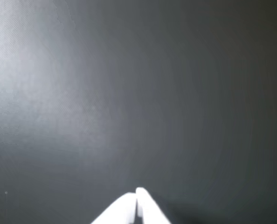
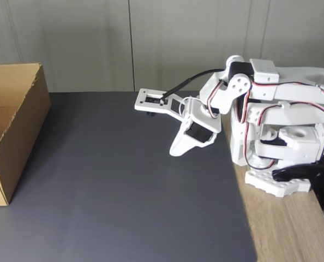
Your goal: Grasp a ball and put it in the box.
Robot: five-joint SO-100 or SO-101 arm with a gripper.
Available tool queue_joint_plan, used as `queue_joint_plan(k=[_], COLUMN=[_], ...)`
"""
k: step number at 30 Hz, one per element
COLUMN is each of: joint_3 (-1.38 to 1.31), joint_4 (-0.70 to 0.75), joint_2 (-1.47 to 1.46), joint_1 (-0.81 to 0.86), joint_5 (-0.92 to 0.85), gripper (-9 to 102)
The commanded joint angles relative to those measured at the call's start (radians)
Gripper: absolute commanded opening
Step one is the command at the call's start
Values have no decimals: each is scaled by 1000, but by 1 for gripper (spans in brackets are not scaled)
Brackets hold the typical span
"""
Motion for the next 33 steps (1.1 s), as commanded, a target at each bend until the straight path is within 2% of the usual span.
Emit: queue_joint_plan(k=[1, 23, 33], joint_3=[2, 18, 18], joint_4=[29, 67, 195], joint_2=[-9, -9, -9], joint_1=[-6, -77, -86], joint_5=[-6, -71, -41], gripper=[0, 0, 0])
